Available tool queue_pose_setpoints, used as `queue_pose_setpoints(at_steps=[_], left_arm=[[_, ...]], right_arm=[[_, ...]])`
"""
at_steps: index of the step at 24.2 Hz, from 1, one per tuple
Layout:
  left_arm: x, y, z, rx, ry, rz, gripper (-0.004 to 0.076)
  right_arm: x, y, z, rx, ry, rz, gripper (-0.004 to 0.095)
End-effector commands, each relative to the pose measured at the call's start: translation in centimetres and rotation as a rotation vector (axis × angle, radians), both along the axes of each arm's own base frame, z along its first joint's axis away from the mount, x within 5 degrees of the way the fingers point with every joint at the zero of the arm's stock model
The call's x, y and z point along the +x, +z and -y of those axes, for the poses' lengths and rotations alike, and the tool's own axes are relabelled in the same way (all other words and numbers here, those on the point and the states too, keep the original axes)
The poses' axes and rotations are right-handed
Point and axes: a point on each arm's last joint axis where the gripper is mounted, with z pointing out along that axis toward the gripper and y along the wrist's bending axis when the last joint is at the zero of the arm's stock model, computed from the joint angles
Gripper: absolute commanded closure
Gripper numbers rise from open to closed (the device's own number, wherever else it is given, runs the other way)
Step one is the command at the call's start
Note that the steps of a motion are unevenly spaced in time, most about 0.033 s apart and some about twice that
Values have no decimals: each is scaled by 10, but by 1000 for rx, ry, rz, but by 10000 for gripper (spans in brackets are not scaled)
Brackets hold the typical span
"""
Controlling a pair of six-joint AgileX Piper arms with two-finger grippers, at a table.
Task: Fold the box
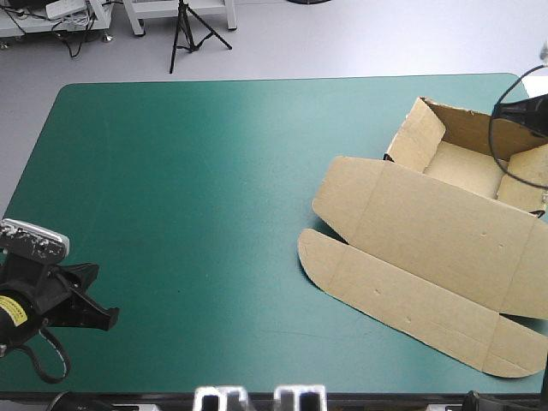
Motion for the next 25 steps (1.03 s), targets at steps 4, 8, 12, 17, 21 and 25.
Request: queue_pose_setpoints(at_steps=[4, 8, 12, 17, 21, 25], left_arm=[[-10, -15, -2, -34, -31, 126, 732], [-23, -42, -4, -53, -40, 120, 732], [-39, -73, -7, -83, -68, 168, 732], [-50, -98, -8, -91, -103, 184, 732], [-51, -105, -8, -62, -125, 177, 732], [-51, -105, -8, -61, -129, 178, 732]], right_arm=[[-67, -4, -60, -16, 220, 17, 908], [-98, -30, -70, -18, 264, 8, 908], [-152, -81, -77, -21, 294, 64, 908], [-198, -135, -82, -7, 296, 112, 908], [-215, -160, -83, -9, 292, 126, 908], [-229, -178, -83, -32, 288, 156, 908]])
